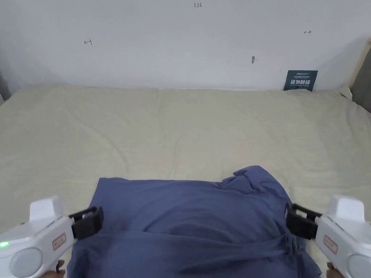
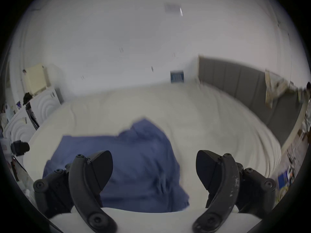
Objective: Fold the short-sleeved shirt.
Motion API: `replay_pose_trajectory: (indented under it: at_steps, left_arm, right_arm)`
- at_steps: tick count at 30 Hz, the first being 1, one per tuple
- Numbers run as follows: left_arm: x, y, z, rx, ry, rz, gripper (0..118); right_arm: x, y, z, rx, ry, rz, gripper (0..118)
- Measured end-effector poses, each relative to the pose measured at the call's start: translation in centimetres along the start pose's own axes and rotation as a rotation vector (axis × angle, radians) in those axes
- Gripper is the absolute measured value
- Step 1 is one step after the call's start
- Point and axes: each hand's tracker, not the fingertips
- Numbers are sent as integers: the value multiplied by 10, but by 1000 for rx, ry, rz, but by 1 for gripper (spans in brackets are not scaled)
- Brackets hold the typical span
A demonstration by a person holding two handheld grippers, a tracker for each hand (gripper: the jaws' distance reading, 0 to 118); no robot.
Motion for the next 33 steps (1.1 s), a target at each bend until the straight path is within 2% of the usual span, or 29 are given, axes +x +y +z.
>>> replay_pose_trajectory:
  at_steps: [3, 4, 6, 8, 9, 10, 11, 12, 13, 14, 17, 24, 27, 28, 33]
  left_arm:
    - [22, 27, 20, 172, -26, -5, 107]
    - [29, 33, 24, 212, -25, -6, 107]
    - [40, 39, 26, 272, -29, -22, 106]
    - [51, 41, 29, 317, -26, -46, 94]
    - [55, 40, 30, 337, -26, -59, 85]
    - [58, 39, 28, 345, -33, -64, 67]
    - [61, 38, 29, 353, -48, -76, 45]
    - [63, 37, 29, 353, -64, -80, 20]
    - [65, 37, 27, 346, -72, -82, 1]
    - [67, 37, 23, 333, -74, -91, 1]
    - [68, 35, 13, 278, -113, -128, 0]
    - [60, 48, -40, 149, -81, -155, 0]
    - [49, 61, -81, 44, -86, -129, 0]
    - [45, 65, -98, 2, -90, -122, 0]
    - [20, 86, -191, -195, -58, -72, 1]
  right_arm:
    - [-23, 29, 26, 164, 5, 37, 104]
    - [-15, 31, 19, 204, 0, 45, 104]
    - [-24, 40, 25, 257, -7, 54, 103]
    - [-27, 41, 24, 304, 9, 76, 86]
    - [-29, 43, 24, 307, 16, 78, 71]
    - [-31, 45, 25, 310, 10, 83, 43]
    - [-34, 47, 24, 317, 5, 92, 20]
    - [-35, 42, 20, 322, 1, 100, 7]
    - [-35, 42, 18, 328, -2, 110, 5]
    - [-35, 42, 17, 334, -2, 110, 1]
    - [-35, 38, 12, 327, 2, 109, 1]
    - [-41, 42, 3, 298, 4, 105, 1]
    - [-41, 41, -3, 281, -2, 107, 1]
    - [-40, 52, -30, 275, -6, 109, 1]
    - [-34, 51, -74, 228, -12, 107, 1]
